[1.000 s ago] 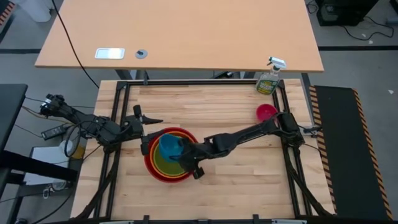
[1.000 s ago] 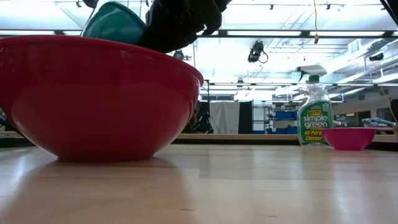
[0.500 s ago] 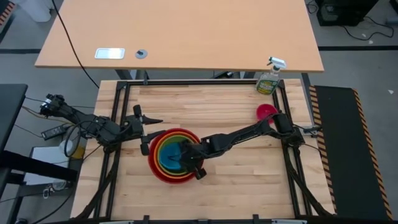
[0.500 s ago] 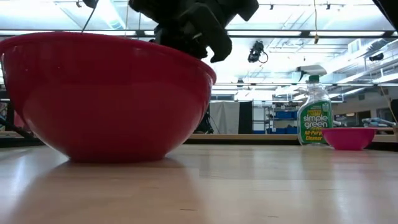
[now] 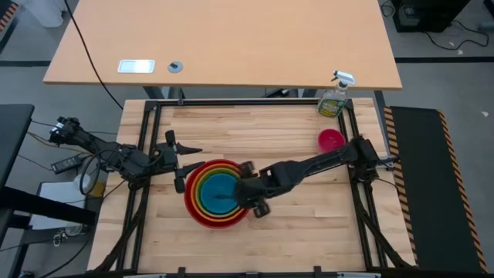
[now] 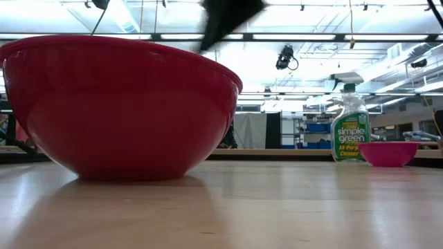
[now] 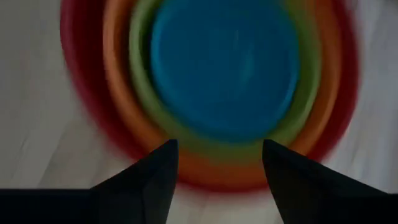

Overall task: Nest bowls inside each other
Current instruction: Stack the small red bowl onto the blue bowl

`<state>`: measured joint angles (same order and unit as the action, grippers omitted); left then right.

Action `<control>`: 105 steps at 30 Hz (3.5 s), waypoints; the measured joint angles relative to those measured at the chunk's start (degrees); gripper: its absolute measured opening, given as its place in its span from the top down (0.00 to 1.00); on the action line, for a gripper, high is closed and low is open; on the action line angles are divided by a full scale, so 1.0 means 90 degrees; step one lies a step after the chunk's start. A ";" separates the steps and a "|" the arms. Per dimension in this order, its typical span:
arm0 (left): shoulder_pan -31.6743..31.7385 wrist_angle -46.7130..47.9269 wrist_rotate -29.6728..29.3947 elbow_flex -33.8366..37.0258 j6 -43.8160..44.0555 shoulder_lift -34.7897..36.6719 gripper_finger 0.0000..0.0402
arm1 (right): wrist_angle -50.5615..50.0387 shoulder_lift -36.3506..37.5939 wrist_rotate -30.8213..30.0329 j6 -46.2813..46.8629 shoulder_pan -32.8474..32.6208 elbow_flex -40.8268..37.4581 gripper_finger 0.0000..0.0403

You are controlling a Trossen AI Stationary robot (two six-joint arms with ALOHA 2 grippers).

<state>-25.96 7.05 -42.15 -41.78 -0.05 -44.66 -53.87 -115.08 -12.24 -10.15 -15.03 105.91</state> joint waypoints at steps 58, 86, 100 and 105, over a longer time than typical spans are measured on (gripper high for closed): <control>0.0022 0.0027 -0.0029 -0.0010 0.0079 0.0000 0.53 | -0.1799 0.1926 -0.0630 0.3437 0.3225 -0.5153 0.89; 0.0265 0.0026 -0.0034 -0.0010 0.0140 -0.0044 0.53 | 0.2548 -0.0572 -0.0597 -0.0298 -0.0459 -0.0665 0.91; 0.0175 0.0338 -0.0024 -0.0007 0.0289 -0.0029 0.53 | 0.1706 -0.1779 0.0663 -0.0865 -0.0005 0.0505 0.82; 0.0175 0.0340 -0.0023 -0.0007 0.0289 -0.0029 0.53 | 0.1638 -0.1672 0.0700 -0.0822 0.0078 0.0505 0.64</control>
<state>-24.38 10.11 -42.36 -41.85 2.55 -44.93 -39.13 -130.13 -5.93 -17.55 -14.33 110.46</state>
